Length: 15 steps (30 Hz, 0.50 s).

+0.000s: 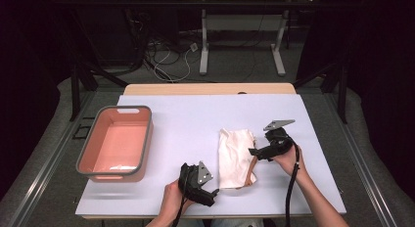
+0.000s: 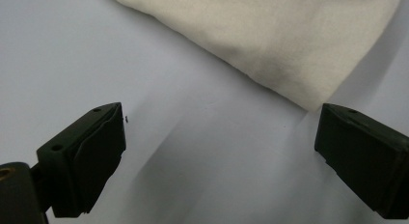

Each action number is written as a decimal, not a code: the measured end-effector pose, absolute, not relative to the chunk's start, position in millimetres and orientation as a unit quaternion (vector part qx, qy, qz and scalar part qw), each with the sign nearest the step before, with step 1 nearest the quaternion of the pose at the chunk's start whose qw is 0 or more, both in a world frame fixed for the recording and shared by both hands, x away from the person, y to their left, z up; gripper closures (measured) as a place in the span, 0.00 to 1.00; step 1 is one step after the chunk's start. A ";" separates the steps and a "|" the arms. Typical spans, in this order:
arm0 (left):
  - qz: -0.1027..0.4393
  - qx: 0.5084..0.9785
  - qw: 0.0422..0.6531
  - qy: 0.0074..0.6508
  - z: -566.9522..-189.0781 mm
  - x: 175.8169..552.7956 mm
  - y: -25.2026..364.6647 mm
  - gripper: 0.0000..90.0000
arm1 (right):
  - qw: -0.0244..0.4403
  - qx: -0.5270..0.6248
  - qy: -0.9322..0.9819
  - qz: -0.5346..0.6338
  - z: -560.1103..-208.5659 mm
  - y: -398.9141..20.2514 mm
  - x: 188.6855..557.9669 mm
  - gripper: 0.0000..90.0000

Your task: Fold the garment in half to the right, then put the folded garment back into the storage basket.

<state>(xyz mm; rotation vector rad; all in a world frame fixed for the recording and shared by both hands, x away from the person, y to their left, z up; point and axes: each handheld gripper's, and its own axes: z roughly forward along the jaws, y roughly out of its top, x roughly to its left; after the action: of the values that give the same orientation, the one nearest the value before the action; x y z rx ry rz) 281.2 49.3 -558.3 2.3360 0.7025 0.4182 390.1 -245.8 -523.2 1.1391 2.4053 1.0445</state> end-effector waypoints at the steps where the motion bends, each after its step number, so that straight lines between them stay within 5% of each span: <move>1: 0.158 0.893 0.327 0.268 -558.7 281.6 48.5 0.04 | 0.142 0.394 0.832 0.364 -523.9 -246.8 391.8 0.03; 7: 0.141 0.888 0.338 0.279 -560.3 283.7 43.4 0.05 | 0.138 0.405 0.828 0.362 -523.9 -249.7 400.7 0.06; 15: 0.135 0.889 0.339 0.276 -559.9 284.9 37.2 0.09 | 0.155 0.429 0.812 0.365 -525.4 -244.0 413.1 0.28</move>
<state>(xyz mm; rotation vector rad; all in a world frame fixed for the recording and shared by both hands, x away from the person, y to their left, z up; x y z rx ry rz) 284.9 37.2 -559.9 2.3164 0.7200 0.3504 413.1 -244.0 -525.4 1.2276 2.3252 1.0453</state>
